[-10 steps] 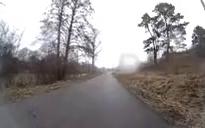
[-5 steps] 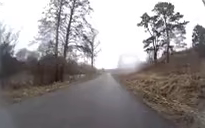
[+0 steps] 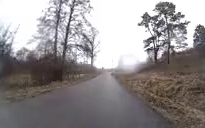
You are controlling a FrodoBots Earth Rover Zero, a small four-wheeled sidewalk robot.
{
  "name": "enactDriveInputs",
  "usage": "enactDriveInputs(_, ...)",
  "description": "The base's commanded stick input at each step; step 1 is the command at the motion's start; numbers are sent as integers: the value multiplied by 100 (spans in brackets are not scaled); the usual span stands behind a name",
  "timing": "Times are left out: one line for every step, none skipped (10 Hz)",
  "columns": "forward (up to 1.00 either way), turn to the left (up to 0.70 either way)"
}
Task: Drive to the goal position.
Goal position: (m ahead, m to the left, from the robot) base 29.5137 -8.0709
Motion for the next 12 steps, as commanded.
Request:
enactDriveInputs(69, 0)
enactDriveInputs(69, 0)
enactDriveInputs(69, 0)
enactDriveInputs(69, 0)
enactDriveInputs(69, 0)
enactDriveInputs(69, 0)
enactDriveInputs(69, 0)
enactDriveInputs(69, 0)
enactDriveInputs(69, 0)
enactDriveInputs(69, 0)
enactDriveInputs(69, 0)
enactDriveInputs(69, 0)
